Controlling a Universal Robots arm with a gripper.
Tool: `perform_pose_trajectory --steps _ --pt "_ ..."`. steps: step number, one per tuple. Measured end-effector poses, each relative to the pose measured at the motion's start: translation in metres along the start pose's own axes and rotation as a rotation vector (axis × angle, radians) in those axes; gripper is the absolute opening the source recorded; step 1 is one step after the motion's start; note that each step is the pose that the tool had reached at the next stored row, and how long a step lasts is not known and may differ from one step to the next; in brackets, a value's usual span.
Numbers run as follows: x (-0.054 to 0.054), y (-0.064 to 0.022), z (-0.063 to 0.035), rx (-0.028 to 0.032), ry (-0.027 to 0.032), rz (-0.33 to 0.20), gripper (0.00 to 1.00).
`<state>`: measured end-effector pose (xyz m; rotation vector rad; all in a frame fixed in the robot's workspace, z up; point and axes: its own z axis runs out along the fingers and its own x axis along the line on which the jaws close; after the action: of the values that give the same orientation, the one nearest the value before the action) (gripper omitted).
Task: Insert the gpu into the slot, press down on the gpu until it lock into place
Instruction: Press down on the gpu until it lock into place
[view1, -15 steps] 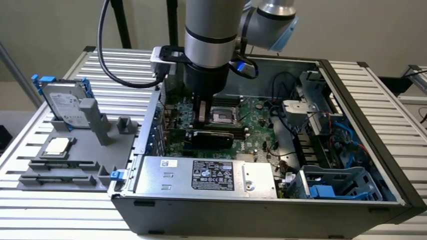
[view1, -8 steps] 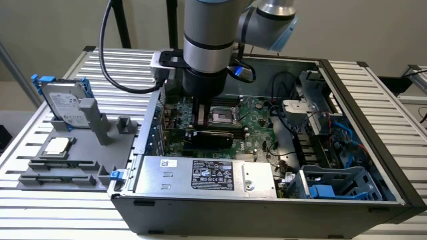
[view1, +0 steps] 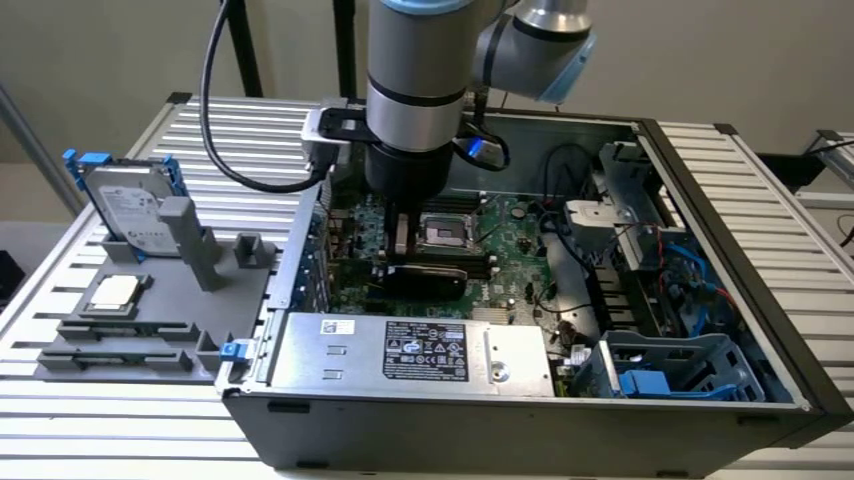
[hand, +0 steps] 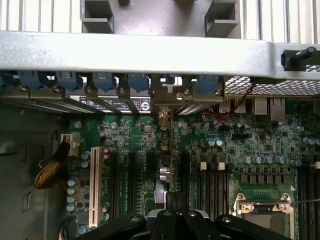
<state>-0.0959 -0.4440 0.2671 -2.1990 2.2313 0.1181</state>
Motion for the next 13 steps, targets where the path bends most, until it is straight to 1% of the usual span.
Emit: perform_pose_trajectory --steps 1,2,3,5,7,8,10,13 --pt "0.0 0.0 0.0 0.0001 0.0 0.0 0.11" --pt "0.0 0.0001 -0.001 0.0006 -0.0013 0.0 0.11" --pt "-0.001 0.0003 -0.005 0.0012 -0.0026 0.0 0.11" --pt "-0.001 0.0008 -0.0144 -0.0003 -0.0007 0.0 0.11" --pt "-0.001 0.0019 -0.0166 -0.002 -0.0008 0.0 0.11" --pt "-0.001 0.0032 -0.0164 -0.0039 -0.0008 0.0 0.11" --pt "-0.001 0.0052 -0.0166 -0.0099 0.0025 -0.002 0.11" --pt "-0.001 0.0079 -0.0165 -0.0244 0.0048 -0.004 0.11"
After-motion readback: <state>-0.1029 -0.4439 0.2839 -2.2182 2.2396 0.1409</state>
